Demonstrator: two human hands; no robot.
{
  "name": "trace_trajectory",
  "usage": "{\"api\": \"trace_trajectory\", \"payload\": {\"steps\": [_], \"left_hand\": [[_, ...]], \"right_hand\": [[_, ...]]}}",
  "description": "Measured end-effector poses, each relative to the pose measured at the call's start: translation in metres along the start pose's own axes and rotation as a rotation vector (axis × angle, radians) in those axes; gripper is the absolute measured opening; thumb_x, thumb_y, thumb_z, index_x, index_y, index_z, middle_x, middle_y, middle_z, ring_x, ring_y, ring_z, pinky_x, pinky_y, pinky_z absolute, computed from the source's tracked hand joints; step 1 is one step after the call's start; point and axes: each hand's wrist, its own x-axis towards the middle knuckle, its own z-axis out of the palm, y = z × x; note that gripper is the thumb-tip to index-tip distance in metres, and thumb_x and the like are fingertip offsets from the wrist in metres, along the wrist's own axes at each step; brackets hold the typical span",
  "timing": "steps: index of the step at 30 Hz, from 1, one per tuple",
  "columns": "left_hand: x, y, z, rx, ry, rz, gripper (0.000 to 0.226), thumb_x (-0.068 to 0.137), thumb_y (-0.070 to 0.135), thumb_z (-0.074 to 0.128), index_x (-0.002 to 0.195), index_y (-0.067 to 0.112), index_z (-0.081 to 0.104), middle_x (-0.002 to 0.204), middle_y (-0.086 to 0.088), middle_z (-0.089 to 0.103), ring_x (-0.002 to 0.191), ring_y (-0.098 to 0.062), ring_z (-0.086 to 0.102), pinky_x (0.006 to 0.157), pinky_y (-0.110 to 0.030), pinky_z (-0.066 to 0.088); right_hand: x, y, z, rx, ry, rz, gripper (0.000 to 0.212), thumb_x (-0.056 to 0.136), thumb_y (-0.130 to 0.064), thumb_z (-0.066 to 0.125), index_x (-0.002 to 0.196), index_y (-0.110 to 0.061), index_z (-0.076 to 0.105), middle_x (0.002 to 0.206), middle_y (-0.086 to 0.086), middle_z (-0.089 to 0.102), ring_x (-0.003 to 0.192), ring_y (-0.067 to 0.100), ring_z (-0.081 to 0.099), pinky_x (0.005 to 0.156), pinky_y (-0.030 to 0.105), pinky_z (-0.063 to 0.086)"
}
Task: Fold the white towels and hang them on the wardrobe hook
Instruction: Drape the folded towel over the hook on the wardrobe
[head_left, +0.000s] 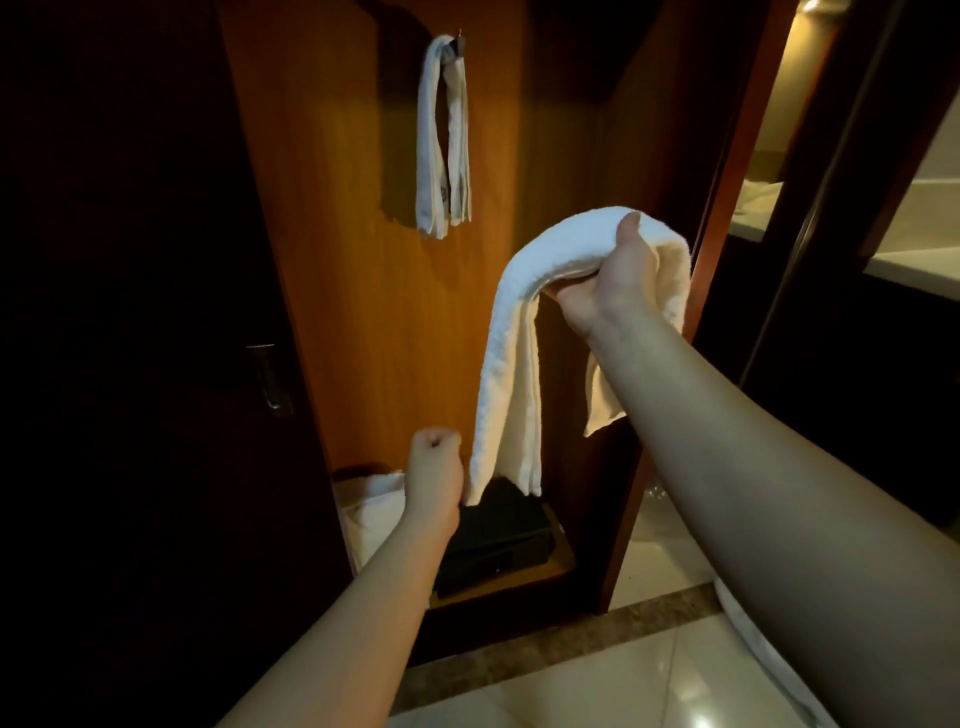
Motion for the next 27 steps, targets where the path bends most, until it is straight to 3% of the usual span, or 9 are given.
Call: {"api": "trace_trajectory", "payload": {"steps": [3,7,9,13,15,17,20,23,27], "left_hand": [[-0.029,0.048,0.013,-0.206,-0.278,0.231,0.038,0.106,0.039,0.037,0.099,0.012,0.063,0.093,-0.01,0.07,0.091,-0.025,0.069,0.093,-0.043,0.055],[-0.04,0.1,0.039,-0.171,-0.587,0.377,0.077,0.094,0.068,0.017,0.141,0.016,0.05,0.141,-0.004,0.058,0.133,-0.015,0.051,0.113,-0.034,0.037],[-0.033,0.12,0.05,-0.146,-0.622,0.412,0.081,0.088,0.077,0.011,0.148,0.031,0.04,0.138,0.014,0.056,0.135,-0.005,0.042,0.111,-0.03,0.033],[-0.016,0.158,0.061,-0.242,-0.574,0.441,0.067,0.091,0.071,0.004,0.132,0.04,0.048,0.108,0.023,0.062,0.112,-0.001,0.054,0.104,-0.032,0.039],[0.0,0.174,0.06,-0.251,-0.476,0.477,0.061,0.088,0.078,0.01,0.113,0.046,0.055,0.097,0.026,0.069,0.1,0.001,0.061,0.098,-0.033,0.043],[0.021,0.184,0.057,-0.213,-0.402,0.488,0.075,0.081,0.089,0.019,0.122,0.039,0.059,0.107,0.017,0.073,0.106,-0.004,0.066,0.099,-0.035,0.048],[0.049,0.202,0.057,-0.139,-0.247,0.537,0.096,0.077,0.094,0.02,0.149,0.034,0.041,0.146,0.005,0.053,0.135,-0.016,0.049,0.114,-0.045,0.037],[0.067,0.227,0.058,-0.11,-0.092,0.592,0.073,0.097,0.071,0.021,0.145,0.023,0.049,0.136,0.003,0.059,0.124,-0.013,0.053,0.106,-0.034,0.041],[0.107,0.257,0.067,-0.089,-0.008,0.6,0.059,0.101,0.062,0.032,0.136,0.023,0.058,0.126,0.002,0.066,0.119,-0.015,0.059,0.107,-0.038,0.045]], "right_hand": [[0.0,0.009,0.016,-0.097,-0.043,-0.021,0.066,0.097,-0.047,0.059,0.149,-0.015,0.033,0.14,0.015,0.054,0.125,0.038,0.055,0.106,0.063,0.042],[-0.002,0.018,0.04,-0.24,-0.036,-0.064,0.068,0.099,-0.049,0.055,0.152,-0.014,0.032,0.151,0.013,0.046,0.136,0.037,0.047,0.11,0.057,0.042],[-0.002,0.018,0.052,-0.252,-0.038,-0.059,0.069,0.098,-0.051,0.056,0.152,-0.015,0.033,0.151,0.011,0.047,0.136,0.036,0.047,0.109,0.053,0.043],[0.006,0.013,0.073,-0.237,-0.122,-0.044,0.073,0.097,-0.052,0.056,0.154,-0.014,0.03,0.151,0.013,0.045,0.134,0.041,0.047,0.094,0.054,0.049],[0.015,0.009,0.078,-0.262,-0.126,-0.076,0.072,0.097,-0.051,0.056,0.154,-0.017,0.028,0.152,0.012,0.043,0.135,0.04,0.045,0.099,0.056,0.05],[0.023,0.005,0.082,-0.337,-0.131,-0.123,0.068,0.098,-0.047,0.057,0.152,-0.017,0.028,0.147,0.01,0.047,0.132,0.036,0.048,0.103,0.057,0.048],[0.037,0.0,0.085,-0.612,-0.104,-0.2,0.067,0.1,-0.044,0.055,0.154,-0.015,0.028,0.151,0.008,0.045,0.138,0.029,0.044,0.112,0.04,0.039],[0.056,-0.004,0.089,-0.851,-0.111,-0.271,0.064,0.102,-0.046,0.049,0.155,-0.016,0.029,0.153,0.006,0.041,0.135,0.021,0.042,0.097,0.027,0.031],[0.098,-0.013,0.101,-1.071,-0.133,-0.351,0.06,0.103,-0.051,0.04,0.152,-0.017,0.036,0.138,0.003,0.049,0.111,0.014,0.043,0.09,0.03,0.032]]}}
